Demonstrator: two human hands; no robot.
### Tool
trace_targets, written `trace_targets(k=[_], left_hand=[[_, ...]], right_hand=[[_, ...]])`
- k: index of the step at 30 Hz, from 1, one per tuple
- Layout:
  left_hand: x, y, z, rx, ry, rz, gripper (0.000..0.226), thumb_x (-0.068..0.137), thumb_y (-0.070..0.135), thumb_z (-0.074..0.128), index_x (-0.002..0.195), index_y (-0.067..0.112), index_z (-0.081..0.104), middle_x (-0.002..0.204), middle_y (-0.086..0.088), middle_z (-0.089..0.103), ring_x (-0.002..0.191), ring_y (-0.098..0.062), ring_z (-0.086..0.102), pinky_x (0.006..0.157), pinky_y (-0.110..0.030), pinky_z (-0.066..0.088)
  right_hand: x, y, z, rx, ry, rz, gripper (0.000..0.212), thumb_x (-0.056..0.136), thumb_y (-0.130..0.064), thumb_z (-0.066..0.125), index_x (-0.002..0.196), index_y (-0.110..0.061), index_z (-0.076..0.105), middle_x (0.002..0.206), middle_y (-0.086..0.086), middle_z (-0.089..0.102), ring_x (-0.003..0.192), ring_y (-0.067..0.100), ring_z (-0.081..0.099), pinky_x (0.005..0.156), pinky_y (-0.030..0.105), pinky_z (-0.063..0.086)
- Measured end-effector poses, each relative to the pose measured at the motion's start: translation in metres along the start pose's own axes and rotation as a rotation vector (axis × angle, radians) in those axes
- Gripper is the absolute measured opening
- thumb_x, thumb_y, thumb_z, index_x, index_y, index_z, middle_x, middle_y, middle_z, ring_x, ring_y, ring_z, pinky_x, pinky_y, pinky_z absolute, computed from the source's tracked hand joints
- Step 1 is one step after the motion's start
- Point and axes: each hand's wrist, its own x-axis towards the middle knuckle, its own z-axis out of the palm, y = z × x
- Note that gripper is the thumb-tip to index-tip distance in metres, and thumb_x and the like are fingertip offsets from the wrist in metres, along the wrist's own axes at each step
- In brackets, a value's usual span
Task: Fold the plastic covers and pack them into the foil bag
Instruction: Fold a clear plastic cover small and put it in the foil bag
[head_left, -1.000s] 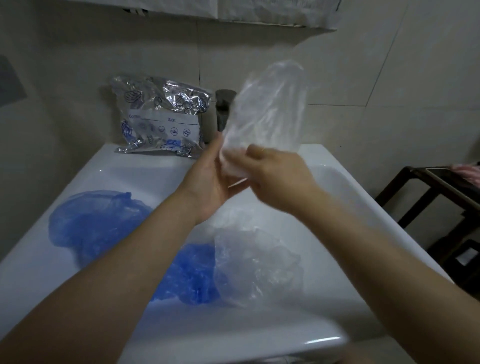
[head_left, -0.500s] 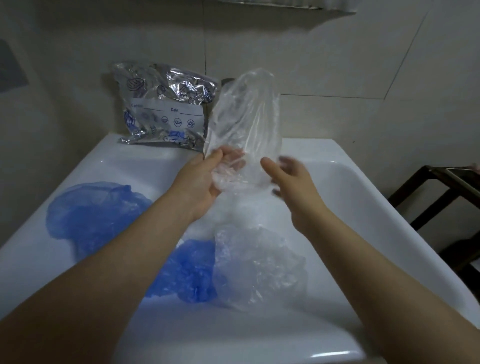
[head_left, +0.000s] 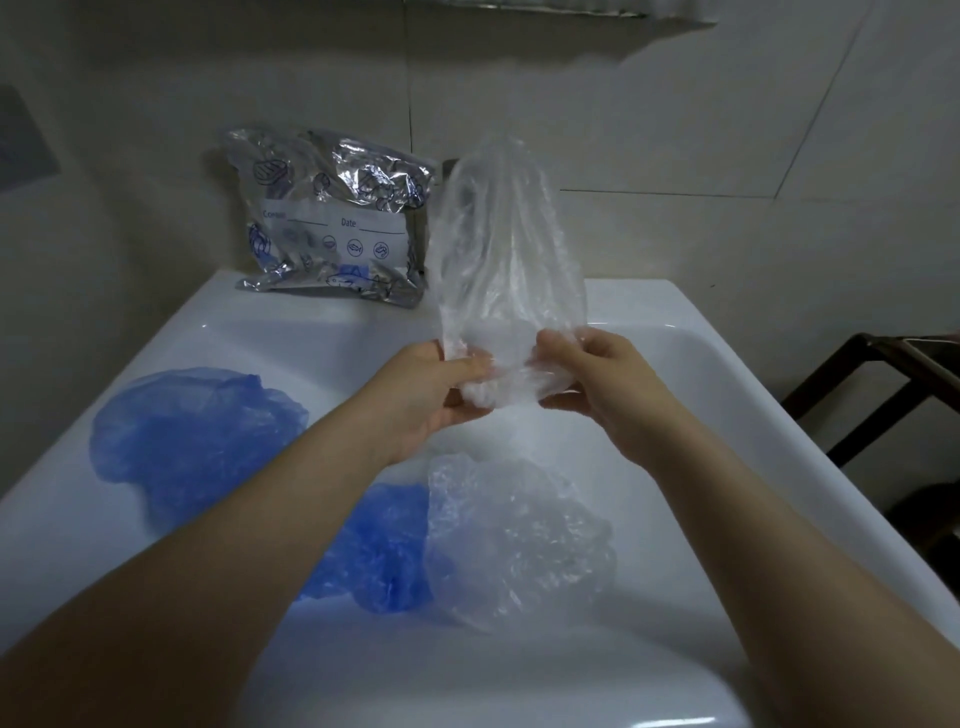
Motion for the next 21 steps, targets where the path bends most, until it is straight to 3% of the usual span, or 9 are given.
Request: trace_targets(k=[3, 6, 10, 13, 17, 21], left_hand=[[0.001, 0.003, -0.002, -0.019, 0.041, 0.011, 0.012, 0.093, 0.01, 0.053, 0.105, 0.008, 0.055, 0.094, -0.01, 0.066, 0.075, -0.018, 0.062, 0.05, -0.021, 0.053], [-0.003, 0.005, -0.003, -0.021, -0.039, -0.061, 0.026, 0.092, 0.02, 0.056, 0.114, 0.006, 0.054, 0.1, -0.017, 0.067, 0.075, -0.027, 0.069, 0.049, -0.022, 0.053], [-0.009, 0.006, 0.003, -0.134, -0.129, -0.046, 0.014, 0.092, -0.002, 0.048, 0.1, 0.005, 0.058, 0.086, -0.016, 0.067, 0.065, -0.02, 0.07, 0.049, -0.015, 0.051], [-0.008, 0.008, 0.004, -0.329, -0.093, -0.043, 0.029, 0.089, -0.017, 0.035, 0.091, 0.002, 0.057, 0.088, -0.016, 0.063, 0.056, -0.012, 0.067, 0.045, -0.011, 0.047], [-0.007, 0.01, 0.002, -0.551, -0.065, -0.057, 0.03, 0.089, -0.018, 0.029, 0.086, -0.002, 0.054, 0.078, -0.018, 0.06, 0.055, -0.015, 0.067, 0.048, -0.012, 0.051], [-0.009, 0.014, 0.001, -0.762, -0.127, -0.027, 0.018, 0.089, -0.008, 0.037, 0.095, -0.01, 0.055, 0.083, -0.027, 0.067, 0.073, -0.028, 0.071, 0.069, -0.021, 0.058]], right_hand=[[-0.002, 0.001, 0.001, -0.178, -0.038, -0.009, 0.014, 0.091, -0.017, 0.059, 0.08, -0.01, 0.065, 0.067, 0.001, 0.062, 0.054, 0.008, 0.055, 0.052, 0.018, 0.045], [-0.002, 0.002, 0.004, -0.187, -0.014, -0.041, 0.018, 0.089, -0.009, 0.058, 0.072, -0.009, 0.06, 0.057, 0.0, 0.053, 0.045, 0.006, 0.046, 0.045, 0.018, 0.037], [-0.004, 0.001, 0.004, -0.143, -0.024, -0.06, 0.019, 0.092, -0.01, 0.053, 0.074, -0.007, 0.058, 0.052, 0.0, 0.053, 0.044, 0.008, 0.044, 0.046, 0.019, 0.036], [-0.003, -0.002, -0.003, 0.009, -0.096, -0.052, 0.016, 0.096, -0.015, 0.049, 0.083, -0.008, 0.057, 0.051, 0.0, 0.051, 0.047, 0.009, 0.044, 0.047, 0.018, 0.037], [-0.004, -0.003, -0.001, 0.389, -0.12, 0.034, 0.012, 0.095, -0.008, 0.047, 0.09, -0.012, 0.057, 0.054, -0.001, 0.05, 0.048, 0.008, 0.046, 0.046, 0.015, 0.04], [-0.001, 0.002, 0.006, 0.463, -0.116, 0.078, 0.011, 0.092, -0.009, 0.048, 0.089, -0.007, 0.059, 0.058, 0.003, 0.061, 0.051, 0.009, 0.053, 0.051, 0.015, 0.046]])
